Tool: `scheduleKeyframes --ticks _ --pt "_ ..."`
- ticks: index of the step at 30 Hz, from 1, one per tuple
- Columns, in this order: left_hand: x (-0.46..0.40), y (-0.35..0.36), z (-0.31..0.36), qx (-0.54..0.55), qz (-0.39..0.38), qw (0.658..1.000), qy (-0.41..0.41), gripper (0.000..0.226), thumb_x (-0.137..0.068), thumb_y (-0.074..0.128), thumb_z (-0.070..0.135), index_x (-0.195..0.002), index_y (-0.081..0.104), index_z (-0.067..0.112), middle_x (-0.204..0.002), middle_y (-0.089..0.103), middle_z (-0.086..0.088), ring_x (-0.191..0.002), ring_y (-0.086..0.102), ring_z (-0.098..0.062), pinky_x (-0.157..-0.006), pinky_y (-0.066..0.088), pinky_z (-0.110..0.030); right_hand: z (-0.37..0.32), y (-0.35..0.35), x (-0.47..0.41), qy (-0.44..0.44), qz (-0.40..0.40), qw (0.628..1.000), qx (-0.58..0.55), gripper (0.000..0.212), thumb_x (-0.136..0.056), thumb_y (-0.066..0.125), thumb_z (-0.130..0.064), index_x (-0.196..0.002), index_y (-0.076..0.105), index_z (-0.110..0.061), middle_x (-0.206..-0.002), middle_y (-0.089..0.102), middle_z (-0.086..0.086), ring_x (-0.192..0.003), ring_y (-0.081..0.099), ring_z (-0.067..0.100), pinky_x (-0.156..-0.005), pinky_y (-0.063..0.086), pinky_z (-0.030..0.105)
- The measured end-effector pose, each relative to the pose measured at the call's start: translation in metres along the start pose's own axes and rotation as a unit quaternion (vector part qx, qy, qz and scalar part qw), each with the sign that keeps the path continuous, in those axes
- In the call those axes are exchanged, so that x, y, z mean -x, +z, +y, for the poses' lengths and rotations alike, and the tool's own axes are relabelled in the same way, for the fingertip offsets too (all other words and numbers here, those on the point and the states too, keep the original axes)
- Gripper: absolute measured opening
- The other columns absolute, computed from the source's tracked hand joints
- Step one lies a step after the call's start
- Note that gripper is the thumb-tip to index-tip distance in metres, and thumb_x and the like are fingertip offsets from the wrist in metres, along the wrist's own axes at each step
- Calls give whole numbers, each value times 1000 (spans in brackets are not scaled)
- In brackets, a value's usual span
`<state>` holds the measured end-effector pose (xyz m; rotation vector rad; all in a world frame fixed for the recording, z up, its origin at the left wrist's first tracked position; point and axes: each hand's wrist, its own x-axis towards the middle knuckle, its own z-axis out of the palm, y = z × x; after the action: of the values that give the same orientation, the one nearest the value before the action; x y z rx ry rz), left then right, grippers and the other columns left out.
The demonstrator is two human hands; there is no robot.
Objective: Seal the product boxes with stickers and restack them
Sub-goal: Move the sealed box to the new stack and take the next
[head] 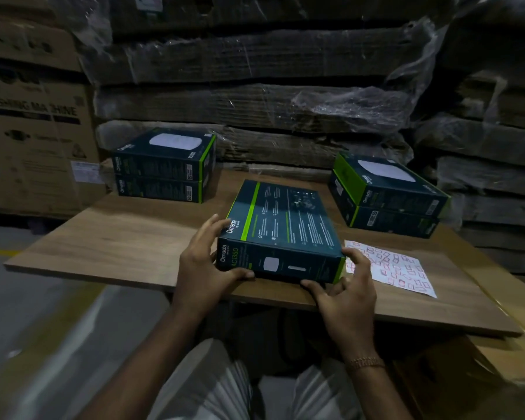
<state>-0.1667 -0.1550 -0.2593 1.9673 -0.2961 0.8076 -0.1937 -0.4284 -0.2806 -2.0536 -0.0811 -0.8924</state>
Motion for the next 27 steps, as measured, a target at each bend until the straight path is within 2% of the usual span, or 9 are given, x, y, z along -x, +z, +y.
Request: scheduleKeyframes --ticks 3,6,8,11,14,18,21,24,27 --pt "-4 1 -1 -4 -43 998 -54 112 -48 109 25 -147 58 35 -141 66 10 -132 59 -9 -107 56 -30 3 2 0 18 -8 1000 -7 98 -68 101 -30 -146 44 -41 -131 64 0 -94 58 19 -86 63 42" --pt "-7 3 -1 8 -54 995 -83 110 -49 108 21 -147 59 33 -132 68 13 -124 60 -4 -92 43 1 -2 -1 -6 13 -15 1000 13 94 -69 101 -28 -147 50 -27 -137 59 -11 -119 52 3 -100 39 3" --pt "-7 4 -1 5 -53 994 -91 110 -50 108 22 -147 58 34 -129 64 18 -123 58 -2 -92 41 1 -3 0 -6 21 -16 999 21 92 -71 100 -27 -148 51 -24 -140 59 -8 -126 48 1 -106 37 9" --pt "-5 5 -2 -5 -45 994 -96 108 -52 108 25 -147 57 37 -130 65 19 -124 60 -2 -101 47 -14 -6 5 -4 37 -6 999 37 96 -73 99 -31 -153 46 -27 -147 58 -5 -130 48 4 -110 45 29" --pt "-6 9 -2 -13 -32 993 -111 110 -54 107 27 -150 56 42 -134 71 12 -117 67 -6 -102 55 -28 -12 9 -5 51 1 997 55 103 -75 97 -35 -160 39 -32 -152 57 -8 -133 50 6 -107 47 30" --pt "-7 13 1 -33 -21 991 -127 112 -57 106 32 -154 51 45 -137 71 5 -114 63 -6 -99 56 -32 -14 9 -3 60 -12 995 82 102 -79 94 -36 -162 37 -30 -154 57 -7 -137 56 17 -107 46 30" --pt "-5 15 1 -52 -25 990 -132 114 -60 104 39 -157 46 49 -139 70 0 -118 65 -13 -101 58 -39 -17 0 -4 79 -27 995 56 100 -84 91 -31 -165 33 -27 -151 59 -8 -114 69 8 -100 54 28" --pt "-6 17 1 -78 -20 987 -138 113 -61 103 42 -158 44 52 -139 71 -5 -117 68 -18 -98 57 -37 -13 -16 -18 175 22 982 -74 75 -95 80 -25 -158 40 -30 -136 65 -14 -73 75 10 -74 66 35" --pt "-8 19 3 -100 -13 982 -158 113 -61 102 47 -156 41 59 -134 74 -5 -112 72 -22 -94 60 -41 9 -37 -47 156 143 977 -9 41 -100 67 -9 -136 58 -28 -109 72 -14 -84 75 11 -85 65 45"
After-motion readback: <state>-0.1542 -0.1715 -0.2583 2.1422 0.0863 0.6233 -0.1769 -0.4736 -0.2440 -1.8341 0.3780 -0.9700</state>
